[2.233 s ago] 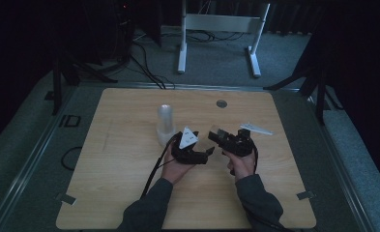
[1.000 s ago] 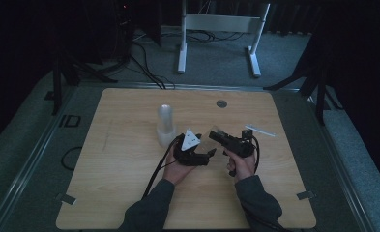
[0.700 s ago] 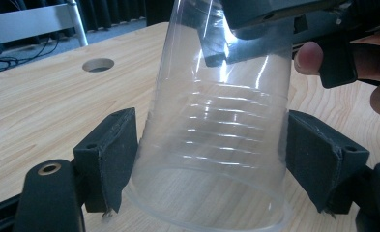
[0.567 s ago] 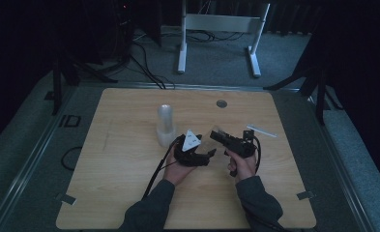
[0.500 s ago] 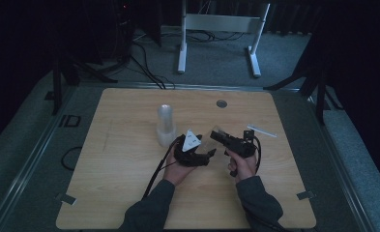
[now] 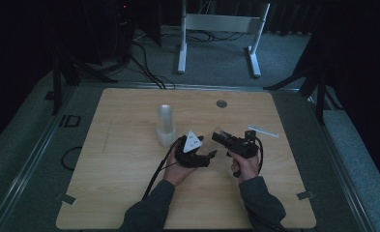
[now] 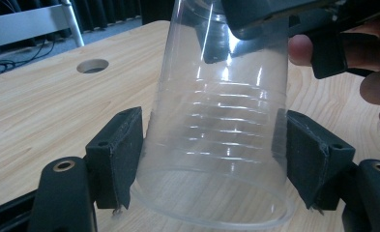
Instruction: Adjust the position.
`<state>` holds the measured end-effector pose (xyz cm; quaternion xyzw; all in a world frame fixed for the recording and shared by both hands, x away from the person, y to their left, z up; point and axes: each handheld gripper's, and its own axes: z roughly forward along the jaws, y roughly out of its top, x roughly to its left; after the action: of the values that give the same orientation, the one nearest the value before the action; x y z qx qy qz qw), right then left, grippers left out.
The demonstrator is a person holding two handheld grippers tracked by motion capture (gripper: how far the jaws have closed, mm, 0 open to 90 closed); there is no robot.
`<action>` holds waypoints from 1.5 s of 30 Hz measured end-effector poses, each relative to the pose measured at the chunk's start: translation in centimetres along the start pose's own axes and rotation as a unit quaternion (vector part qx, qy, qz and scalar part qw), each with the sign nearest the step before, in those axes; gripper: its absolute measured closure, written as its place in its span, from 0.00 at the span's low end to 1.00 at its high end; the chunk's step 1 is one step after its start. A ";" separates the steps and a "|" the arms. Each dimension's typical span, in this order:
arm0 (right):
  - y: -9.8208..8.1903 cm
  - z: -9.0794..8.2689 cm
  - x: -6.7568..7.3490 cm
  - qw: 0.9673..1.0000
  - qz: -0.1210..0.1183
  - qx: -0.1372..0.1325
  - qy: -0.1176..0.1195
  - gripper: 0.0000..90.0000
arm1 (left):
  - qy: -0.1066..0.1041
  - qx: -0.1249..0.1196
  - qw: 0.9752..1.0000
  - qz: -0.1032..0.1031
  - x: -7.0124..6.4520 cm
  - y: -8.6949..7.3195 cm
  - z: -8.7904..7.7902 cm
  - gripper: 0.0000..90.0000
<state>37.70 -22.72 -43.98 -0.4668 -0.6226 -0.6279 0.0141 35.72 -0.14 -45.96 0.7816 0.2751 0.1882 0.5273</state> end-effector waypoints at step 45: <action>0.2 -2.7 -0.6 0.993 -0.092 0.075 -0.018 0.37 | -0.022 0.020 0.999 0.028 1.4 0.8 -2.0 0.32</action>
<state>36.67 -25.29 -43.60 -0.4166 -0.7086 -0.5692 -0.0200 35.77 1.96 -44.46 0.8035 0.2444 0.1800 0.5122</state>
